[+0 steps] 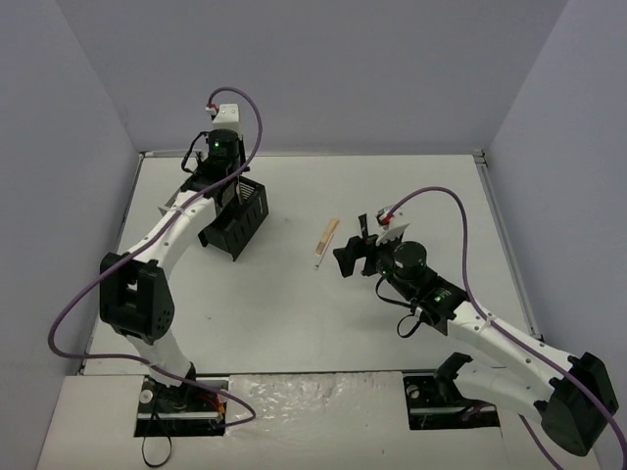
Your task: Organize the makeup
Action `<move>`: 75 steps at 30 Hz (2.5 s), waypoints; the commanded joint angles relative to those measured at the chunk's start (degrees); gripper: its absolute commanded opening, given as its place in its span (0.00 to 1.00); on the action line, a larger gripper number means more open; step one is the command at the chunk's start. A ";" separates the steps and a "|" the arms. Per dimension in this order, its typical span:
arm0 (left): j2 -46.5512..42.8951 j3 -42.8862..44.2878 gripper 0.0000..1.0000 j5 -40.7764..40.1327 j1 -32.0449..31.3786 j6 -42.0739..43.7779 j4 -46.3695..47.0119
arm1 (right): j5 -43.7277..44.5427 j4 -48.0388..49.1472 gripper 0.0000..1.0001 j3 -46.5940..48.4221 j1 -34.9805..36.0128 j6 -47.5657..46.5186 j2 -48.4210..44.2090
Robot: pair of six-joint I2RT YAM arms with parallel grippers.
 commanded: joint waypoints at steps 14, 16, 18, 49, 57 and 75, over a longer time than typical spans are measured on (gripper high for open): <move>0.94 1.74 0.57 4.73 4.58 0.05 4.11 | 4.77 -1.71 0.95 2.19 -0.33 -0.33 2.02; -1.49 1.77 0.61 5.43 4.58 -0.33 2.28 | 5.71 -3.24 0.94 3.63 -0.26 0.55 4.29; -4.21 2.09 0.72 5.28 4.58 -1.27 -1.45 | 6.58 -5.26 0.93 6.05 -0.08 1.87 7.35; -35.77 -14.22 0.97 7.13 4.58 -3.30 -21.08 | 21.70 -13.66 0.47 26.22 4.34 16.22 52.06; -35.25 -14.23 0.97 9.33 4.61 -4.47 -20.74 | 22.42 -16.79 0.19 19.91 -0.25 16.75 46.98; -30.70 -14.65 0.97 30.72 -0.40 -22.23 -14.23 | 8.73 -4.33 0.00 9.06 1.58 7.03 18.52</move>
